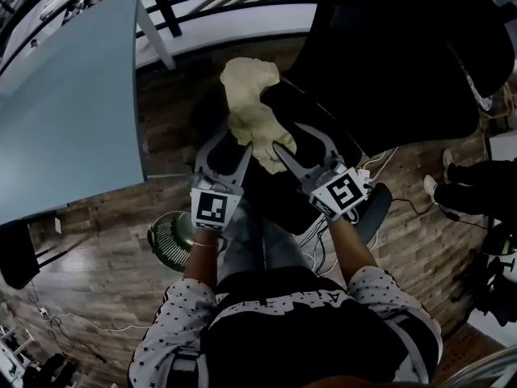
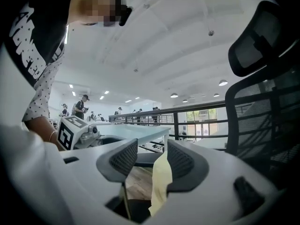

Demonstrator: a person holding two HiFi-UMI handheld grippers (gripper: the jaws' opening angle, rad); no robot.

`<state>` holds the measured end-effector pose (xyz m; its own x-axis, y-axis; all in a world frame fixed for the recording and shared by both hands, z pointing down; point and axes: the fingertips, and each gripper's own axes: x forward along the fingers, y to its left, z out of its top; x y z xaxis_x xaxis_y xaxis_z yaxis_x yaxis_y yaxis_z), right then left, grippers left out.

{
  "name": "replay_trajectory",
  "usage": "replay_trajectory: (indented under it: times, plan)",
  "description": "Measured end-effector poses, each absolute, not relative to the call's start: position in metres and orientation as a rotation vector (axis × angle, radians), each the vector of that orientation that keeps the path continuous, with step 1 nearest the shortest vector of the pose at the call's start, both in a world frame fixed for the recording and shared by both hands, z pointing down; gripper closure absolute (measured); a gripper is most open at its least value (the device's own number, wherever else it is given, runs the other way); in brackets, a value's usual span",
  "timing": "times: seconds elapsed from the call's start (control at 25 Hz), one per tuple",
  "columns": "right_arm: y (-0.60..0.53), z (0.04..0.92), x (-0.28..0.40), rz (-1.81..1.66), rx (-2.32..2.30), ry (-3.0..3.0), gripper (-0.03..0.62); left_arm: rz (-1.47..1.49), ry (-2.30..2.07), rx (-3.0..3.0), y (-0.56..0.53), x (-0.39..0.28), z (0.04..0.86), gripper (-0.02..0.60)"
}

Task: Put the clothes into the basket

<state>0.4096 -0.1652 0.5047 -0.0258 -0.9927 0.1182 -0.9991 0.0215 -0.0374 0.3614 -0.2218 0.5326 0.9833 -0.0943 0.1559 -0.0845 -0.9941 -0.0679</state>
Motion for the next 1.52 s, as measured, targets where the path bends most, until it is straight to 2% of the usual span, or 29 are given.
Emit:
replay_trajectory:
  times: [0.28,1.52]
  plan:
    - [-0.180,0.528,0.430,0.149,2.121,-2.251,0.408,-0.282,0.169,-3.065,-0.221,0.377,0.567,0.362]
    - [-0.238,0.627,0.450,0.227,1.966,-2.312,0.375,-0.440,0.327,-3.108,-0.268,0.408,0.677,0.347]
